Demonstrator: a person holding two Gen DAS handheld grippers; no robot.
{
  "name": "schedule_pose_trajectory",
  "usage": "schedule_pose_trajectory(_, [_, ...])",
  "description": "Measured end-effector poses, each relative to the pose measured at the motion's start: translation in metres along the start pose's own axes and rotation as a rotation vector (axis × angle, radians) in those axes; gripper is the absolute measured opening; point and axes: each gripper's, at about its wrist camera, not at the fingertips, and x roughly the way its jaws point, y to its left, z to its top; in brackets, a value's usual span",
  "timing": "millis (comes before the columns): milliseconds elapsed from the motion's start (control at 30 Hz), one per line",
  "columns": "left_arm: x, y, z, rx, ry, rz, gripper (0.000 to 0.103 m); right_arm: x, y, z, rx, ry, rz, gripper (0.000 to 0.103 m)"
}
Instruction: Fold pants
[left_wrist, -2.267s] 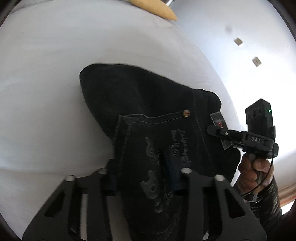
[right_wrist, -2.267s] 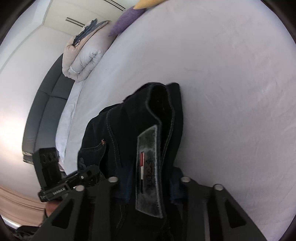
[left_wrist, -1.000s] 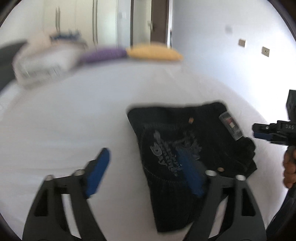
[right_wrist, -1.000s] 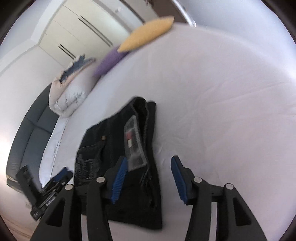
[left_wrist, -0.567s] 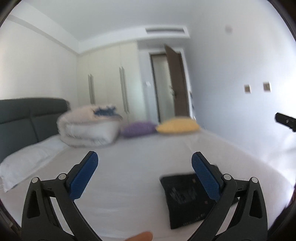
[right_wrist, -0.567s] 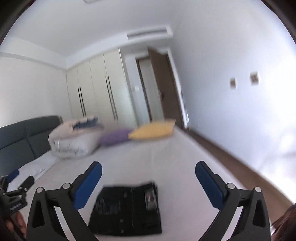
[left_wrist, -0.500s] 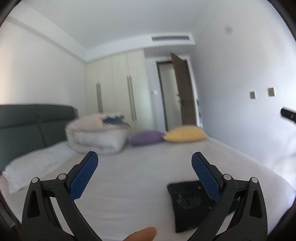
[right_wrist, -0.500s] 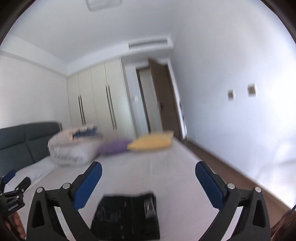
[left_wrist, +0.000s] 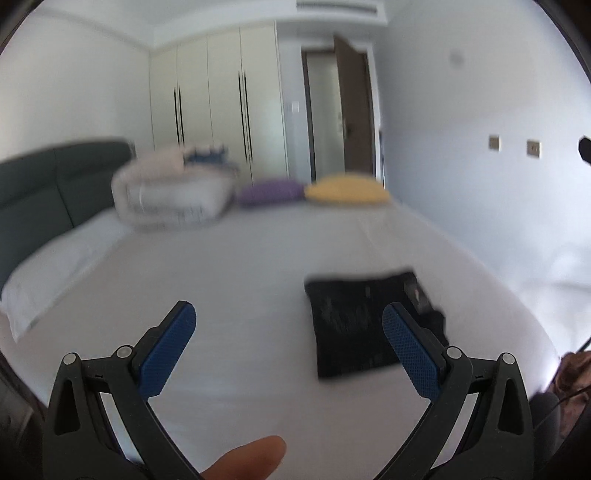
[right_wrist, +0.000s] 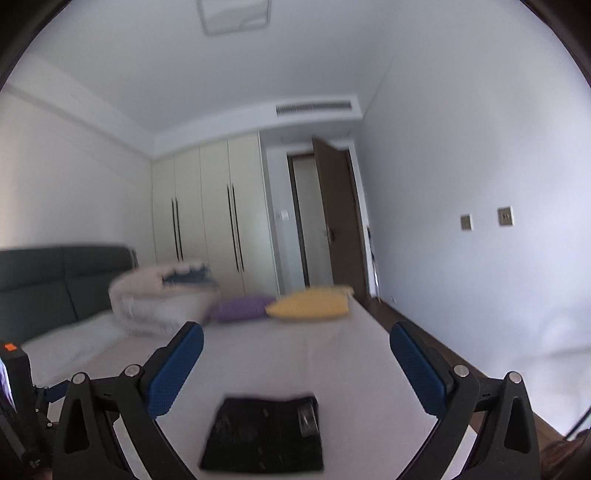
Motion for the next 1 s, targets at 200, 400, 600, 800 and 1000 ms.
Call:
schedule_pose_trajectory(200, [0.042,-0.007,-0.034,-0.026,0.154,-0.011,0.103,0.031,-0.001,-0.052,0.019,0.268,-0.062,0.103])
schedule_pose_trajectory(400, [0.076,-0.002,-0.061,-0.07,0.247,-0.015,0.103,0.053,0.003,-0.097,0.031,0.418,-0.117,0.103])
schedule_pose_trajectory(600, [0.1,0.0,-0.081,-0.069,0.293,0.004,0.103,0.065,0.016,-0.131,0.004,0.522,-0.122,0.103])
schedule_pose_trajectory(800, [0.109,-0.001,-0.091,-0.067,0.309,0.0,0.103,0.072,0.027,-0.145,-0.012,0.565,-0.094,0.103])
schedule_pose_trajectory(1000, [0.11,0.003,-0.092,-0.074,0.319,0.002,0.103,0.076,0.037,-0.148,-0.035,0.579,-0.075,0.103])
